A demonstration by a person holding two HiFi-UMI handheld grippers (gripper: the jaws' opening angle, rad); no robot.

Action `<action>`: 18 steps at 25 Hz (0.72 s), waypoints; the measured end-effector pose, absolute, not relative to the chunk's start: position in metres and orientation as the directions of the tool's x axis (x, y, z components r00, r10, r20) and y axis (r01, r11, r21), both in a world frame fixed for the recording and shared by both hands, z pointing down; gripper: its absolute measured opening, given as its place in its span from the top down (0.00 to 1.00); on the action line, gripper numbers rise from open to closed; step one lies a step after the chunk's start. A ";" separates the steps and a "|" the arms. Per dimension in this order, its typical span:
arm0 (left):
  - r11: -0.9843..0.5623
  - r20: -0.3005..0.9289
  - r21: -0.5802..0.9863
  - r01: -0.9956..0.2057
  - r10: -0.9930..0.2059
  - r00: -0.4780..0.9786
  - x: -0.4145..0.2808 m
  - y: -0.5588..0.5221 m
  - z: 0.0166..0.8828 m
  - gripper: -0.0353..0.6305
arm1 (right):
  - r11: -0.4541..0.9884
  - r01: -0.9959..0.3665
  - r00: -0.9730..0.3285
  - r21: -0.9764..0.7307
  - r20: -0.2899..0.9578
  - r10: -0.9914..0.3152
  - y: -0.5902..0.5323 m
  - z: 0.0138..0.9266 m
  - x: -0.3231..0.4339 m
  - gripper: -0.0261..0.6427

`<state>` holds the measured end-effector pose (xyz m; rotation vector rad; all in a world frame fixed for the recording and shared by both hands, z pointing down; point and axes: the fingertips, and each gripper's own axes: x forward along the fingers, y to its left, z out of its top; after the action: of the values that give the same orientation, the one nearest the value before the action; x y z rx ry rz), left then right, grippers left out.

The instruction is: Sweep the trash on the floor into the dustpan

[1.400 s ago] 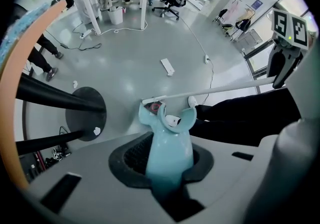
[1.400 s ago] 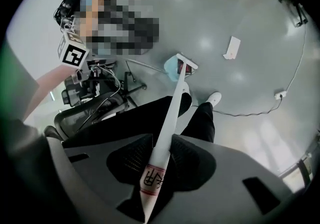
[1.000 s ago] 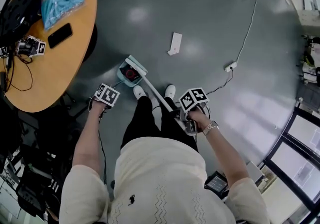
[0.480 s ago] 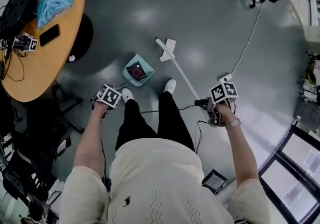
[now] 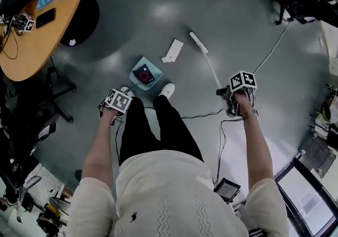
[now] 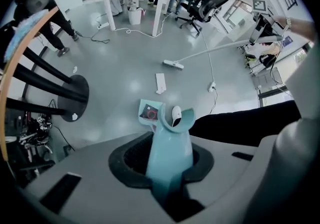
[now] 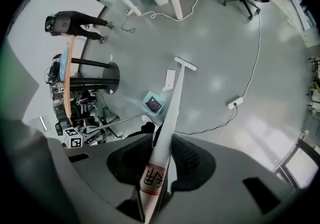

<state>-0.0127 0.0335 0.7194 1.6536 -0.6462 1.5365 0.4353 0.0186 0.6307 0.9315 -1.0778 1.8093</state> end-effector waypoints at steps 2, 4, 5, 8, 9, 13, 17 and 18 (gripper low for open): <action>-0.543 0.980 0.197 -0.817 0.134 0.147 -0.005 0.036 0.721 0.81 | -0.270 -0.919 -0.364 -0.288 0.881 0.302 0.020 0.646 0.435 0.78; -0.508 0.976 0.217 -0.834 0.141 0.168 0.003 0.040 0.726 0.81 | -0.216 -0.933 -0.347 -0.287 0.874 0.341 0.027 0.657 0.422 0.78; -0.499 0.975 0.219 -0.839 0.143 0.170 0.006 0.040 0.728 0.81 | -0.193 -0.936 -0.346 -0.294 0.868 0.355 0.031 0.660 0.413 0.78; -0.503 0.979 0.202 -0.841 0.134 0.154 0.011 0.033 0.730 0.81 | -0.115 -0.946 -0.322 -0.302 0.853 0.411 0.051 0.669 0.395 0.78; -0.504 0.978 0.205 -0.839 0.133 0.159 0.014 0.032 0.731 0.81 | -0.087 -0.951 -0.304 -0.296 0.853 0.424 0.058 0.672 0.391 0.78; -0.515 0.979 0.203 -0.833 0.117 0.167 0.021 0.024 0.735 0.81 | -0.005 -0.960 -0.253 -0.280 0.861 0.441 0.083 0.678 0.368 0.78; -0.505 0.974 0.227 -0.833 0.109 0.200 0.033 0.024 0.740 0.81 | 0.021 -0.949 -0.266 -0.315 0.832 0.486 0.115 0.669 0.336 0.78; -0.508 0.973 0.231 -0.830 0.106 0.205 0.034 0.022 0.741 0.81 | 0.022 -0.944 -0.277 -0.330 0.824 0.495 0.121 0.666 0.326 0.77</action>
<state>0.0344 0.0219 0.7411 1.6540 -0.6916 1.4268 0.3263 0.1209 0.6663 0.5810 -1.0836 1.5508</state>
